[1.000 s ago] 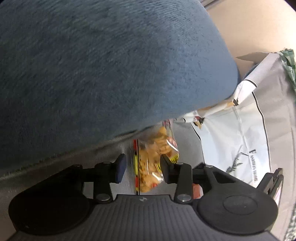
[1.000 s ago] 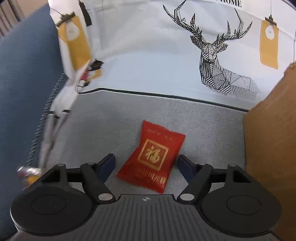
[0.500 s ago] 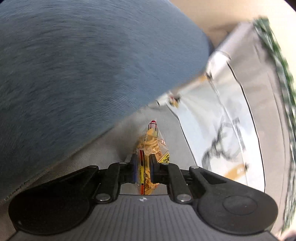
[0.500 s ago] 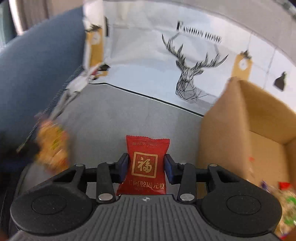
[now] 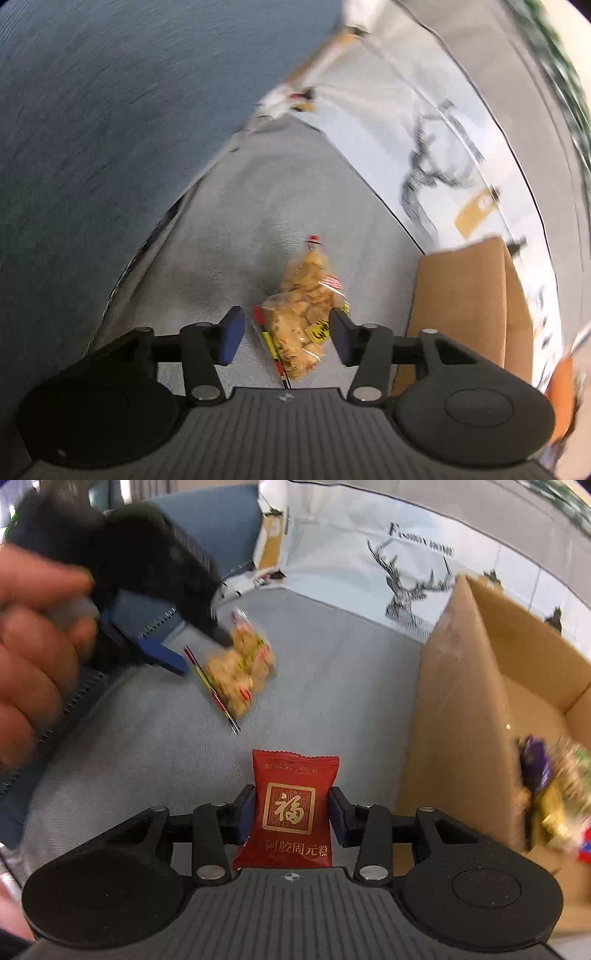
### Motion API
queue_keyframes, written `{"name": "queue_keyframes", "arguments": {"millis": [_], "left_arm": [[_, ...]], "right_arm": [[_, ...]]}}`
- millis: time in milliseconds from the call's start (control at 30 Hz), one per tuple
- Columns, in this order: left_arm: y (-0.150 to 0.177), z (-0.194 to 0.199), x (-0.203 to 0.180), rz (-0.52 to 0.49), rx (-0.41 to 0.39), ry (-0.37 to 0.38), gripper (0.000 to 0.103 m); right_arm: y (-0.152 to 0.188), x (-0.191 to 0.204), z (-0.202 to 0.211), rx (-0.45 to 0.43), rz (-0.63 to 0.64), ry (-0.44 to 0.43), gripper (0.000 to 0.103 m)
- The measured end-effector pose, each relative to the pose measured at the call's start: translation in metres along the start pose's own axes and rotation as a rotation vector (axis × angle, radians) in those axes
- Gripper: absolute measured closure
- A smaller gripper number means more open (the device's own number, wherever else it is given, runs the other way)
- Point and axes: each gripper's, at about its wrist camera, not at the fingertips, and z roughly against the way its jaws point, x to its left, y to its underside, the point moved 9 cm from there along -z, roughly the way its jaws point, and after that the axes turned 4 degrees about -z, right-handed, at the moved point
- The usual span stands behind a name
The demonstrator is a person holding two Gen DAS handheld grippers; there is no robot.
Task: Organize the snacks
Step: 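Hold the red packet in the right gripper while the left gripper grasps the yellow-labelled cracker bag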
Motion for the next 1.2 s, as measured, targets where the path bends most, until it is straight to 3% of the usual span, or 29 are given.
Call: {"name": "queue_keyframes", "arguments": {"millis": [33,100,200,400,733,1200], "left_arm": [[-0.005,0.000,-0.007,-0.073,-0.022,-0.033,0.036],[-0.002,0.010,-0.010,-0.215,-0.044,-0.099,0.035],[-0.001,0.008,-0.022,-0.362,-0.092,-0.154,0.025],[0.006,-0.023,-0.036,-0.510,-0.075,-0.246,0.016],[0.010,-0.039,-0.042,-0.531,-0.058,-0.281,0.016],[0.010,-0.047,-0.039,-0.480,-0.020,-0.244,0.014]], "right_arm": [[0.004,-0.001,-0.006,0.009,-0.012,0.007,0.059],[0.004,-0.002,-0.014,0.025,-0.026,-0.006,0.059],[-0.005,0.003,-0.019,-0.005,0.021,0.003,0.058],[-0.004,-0.004,-0.030,-0.042,0.032,0.016,0.054],[-0.006,-0.004,-0.034,-0.035,0.004,-0.032,0.052],[-0.007,-0.004,-0.036,-0.032,0.013,-0.031,0.047]]}}
